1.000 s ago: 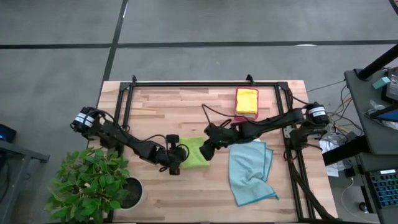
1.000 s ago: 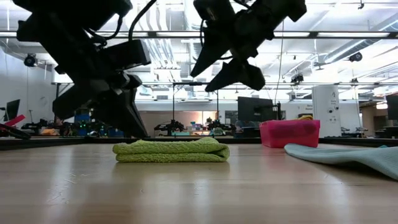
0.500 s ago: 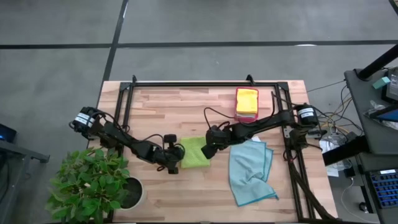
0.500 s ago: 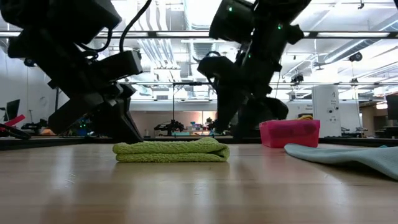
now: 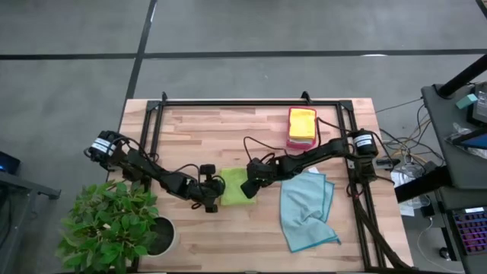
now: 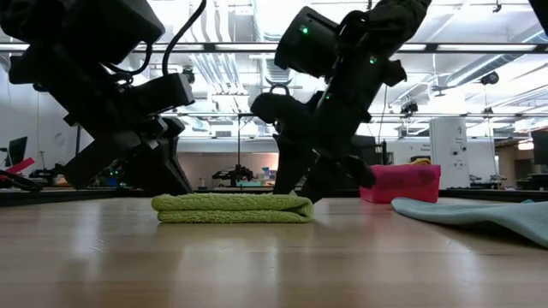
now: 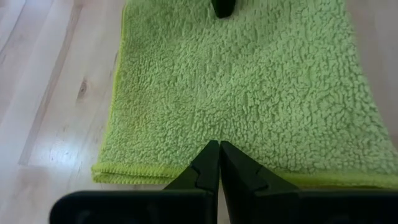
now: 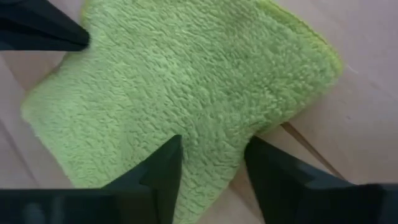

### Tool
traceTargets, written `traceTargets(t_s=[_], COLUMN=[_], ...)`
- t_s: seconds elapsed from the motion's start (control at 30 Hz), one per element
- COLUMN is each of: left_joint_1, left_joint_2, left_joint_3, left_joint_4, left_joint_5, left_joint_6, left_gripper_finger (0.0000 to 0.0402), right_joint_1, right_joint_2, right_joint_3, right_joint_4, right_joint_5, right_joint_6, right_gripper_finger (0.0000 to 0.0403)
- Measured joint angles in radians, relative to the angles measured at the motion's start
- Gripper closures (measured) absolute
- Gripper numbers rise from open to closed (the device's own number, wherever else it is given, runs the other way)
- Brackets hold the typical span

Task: Fold microfiber towels
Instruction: Fold the green microfiber towel

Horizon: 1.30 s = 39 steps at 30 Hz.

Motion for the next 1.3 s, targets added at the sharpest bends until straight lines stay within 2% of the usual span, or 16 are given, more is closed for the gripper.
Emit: traceTargets(t_s=[0.23,0.3,0.5,0.8,1.03,1.3], left_joint_1=[0.000,-0.001,-0.003,-0.003,0.007,0.055], left_joint_2=[0.000,-0.002,-0.008,0.055,0.183,0.285], left_joint_3=[0.002,0.004,0.022,0.017,0.043,0.098], left_joint_4=[0.000,0.000,0.012,0.220,0.327,0.449], left_joint_5=[0.000,0.000,0.007,0.042,0.041,0.038], left_joint_6=[0.000,-0.001,-0.001,0.001,0.010,0.088], left_gripper_finger=[0.0402,0.0402,0.0402,0.0402,0.0402,0.0402], right_joint_1=[0.000,-0.001,-0.017,-0.035,-0.037,-0.037], right_joint_2=[0.000,-0.012,-0.087,-0.148,-0.141,-0.140], right_joint_3=[-0.001,-0.001,0.006,0.073,0.143,0.173], right_joint_4=[0.012,-0.006,-0.204,-0.493,-0.599,-0.598], right_joint_5=[-0.010,-0.018,-0.017,-0.007,-0.005,-0.004], right_joint_6=[-0.039,-0.058,-0.104,-0.169,-0.183,-0.161], right_gripper_finger=[0.0363,0.0385,0.0389,0.0390,0.0390,0.0390])
